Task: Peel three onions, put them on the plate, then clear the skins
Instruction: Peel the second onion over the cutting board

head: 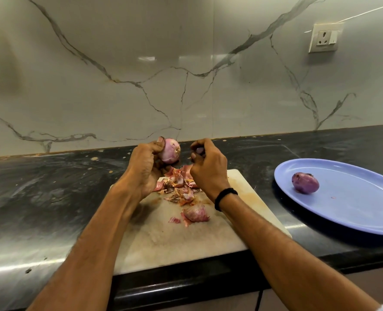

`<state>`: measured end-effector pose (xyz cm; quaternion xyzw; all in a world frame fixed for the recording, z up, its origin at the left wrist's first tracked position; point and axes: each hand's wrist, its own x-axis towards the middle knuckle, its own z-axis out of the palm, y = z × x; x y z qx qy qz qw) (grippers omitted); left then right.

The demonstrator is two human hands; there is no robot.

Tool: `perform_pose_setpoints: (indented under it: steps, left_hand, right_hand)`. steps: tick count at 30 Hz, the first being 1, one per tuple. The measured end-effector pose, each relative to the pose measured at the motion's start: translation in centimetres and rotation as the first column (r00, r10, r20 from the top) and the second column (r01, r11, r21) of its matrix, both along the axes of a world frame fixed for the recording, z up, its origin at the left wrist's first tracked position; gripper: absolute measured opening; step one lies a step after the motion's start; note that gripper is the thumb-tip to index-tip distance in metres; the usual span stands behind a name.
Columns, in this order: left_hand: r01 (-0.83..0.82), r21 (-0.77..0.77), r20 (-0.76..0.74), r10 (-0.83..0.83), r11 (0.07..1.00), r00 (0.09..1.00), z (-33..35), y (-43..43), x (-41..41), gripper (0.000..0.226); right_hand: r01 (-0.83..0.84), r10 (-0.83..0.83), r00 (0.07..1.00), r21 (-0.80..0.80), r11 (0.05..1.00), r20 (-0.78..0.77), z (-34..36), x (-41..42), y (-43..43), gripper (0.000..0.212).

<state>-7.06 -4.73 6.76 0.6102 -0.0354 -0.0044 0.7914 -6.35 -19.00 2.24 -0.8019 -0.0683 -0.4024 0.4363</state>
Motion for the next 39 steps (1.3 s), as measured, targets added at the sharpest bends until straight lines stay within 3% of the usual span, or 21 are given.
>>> perform_pose_setpoints:
  steps: [2,5,11,22,29,35,39]
  left_hand:
    - [-0.014,-0.003,0.001,0.014,1.0,1.0,0.0,0.0,-0.1,0.024]
    - [-0.035,-0.005,0.011,0.035,0.999,0.999,0.0,0.1,0.0,0.027]
    - [0.007,-0.009,0.013,-0.007,1.0,1.0,0.2,0.0,-0.4,0.034]
    - [0.068,-0.089,0.017,-0.066,0.994,0.998,0.2,-0.1,-0.3,0.033]
    - [0.122,-0.112,0.035,-0.118,0.986,0.992,0.2,-0.4,-0.6,0.022]
    - [0.206,-0.097,0.043,-0.203,0.974,0.978,-0.1,-0.8,-0.6,0.027]
    - [0.164,-0.123,0.036,-0.161,0.979,0.986,-0.1,-1.2,-0.8,0.028]
  right_hand:
    - [0.021,-0.016,0.998,-0.081,0.996,0.061,0.0,-0.1,0.1,0.029]
    - [0.035,-0.009,0.983,-0.141,0.989,0.184,0.0,-0.2,0.6,0.019]
    - [-0.031,0.061,0.962,-0.119,0.992,0.265,-0.1,-0.1,1.1,0.014]
    - [0.045,0.004,0.923,-0.117,0.992,0.385,-0.2,0.3,0.8,0.01]
    - [0.04,0.005,0.914,-0.102,0.994,0.406,-0.2,0.2,0.8,0.006]
    - [0.115,-0.053,0.938,-0.162,0.98,0.343,-0.2,0.3,0.7,0.028]
    - [0.099,-0.043,0.948,-0.164,0.981,0.316,0.0,0.1,1.2,0.015]
